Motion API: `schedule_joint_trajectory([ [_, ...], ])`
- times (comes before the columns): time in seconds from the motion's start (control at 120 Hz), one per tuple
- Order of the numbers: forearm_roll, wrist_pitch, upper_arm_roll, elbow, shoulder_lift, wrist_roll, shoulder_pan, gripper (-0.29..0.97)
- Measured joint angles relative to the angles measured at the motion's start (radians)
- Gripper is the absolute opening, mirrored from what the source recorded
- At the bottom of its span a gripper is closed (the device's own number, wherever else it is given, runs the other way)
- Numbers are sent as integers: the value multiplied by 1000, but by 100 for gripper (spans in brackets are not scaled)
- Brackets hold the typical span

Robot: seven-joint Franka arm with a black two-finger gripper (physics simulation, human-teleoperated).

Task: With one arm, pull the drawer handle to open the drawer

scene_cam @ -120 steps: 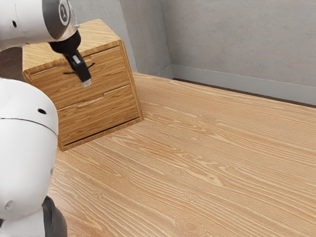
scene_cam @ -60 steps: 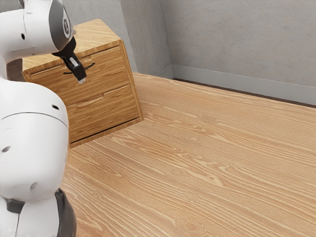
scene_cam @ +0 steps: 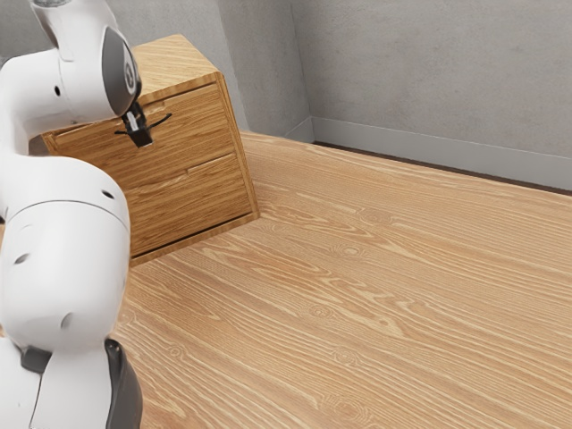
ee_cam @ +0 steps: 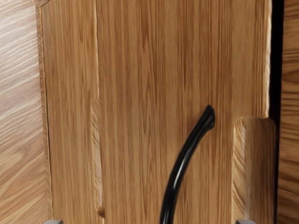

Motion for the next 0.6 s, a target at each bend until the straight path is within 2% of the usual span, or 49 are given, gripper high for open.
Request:
schedule_joint_trajectory([
  [0.192, -2, 38, -64, 14, 15, 76, 40, 42],
  [0.6, 5, 31, -63, 13, 15, 144, 35, 40],
])
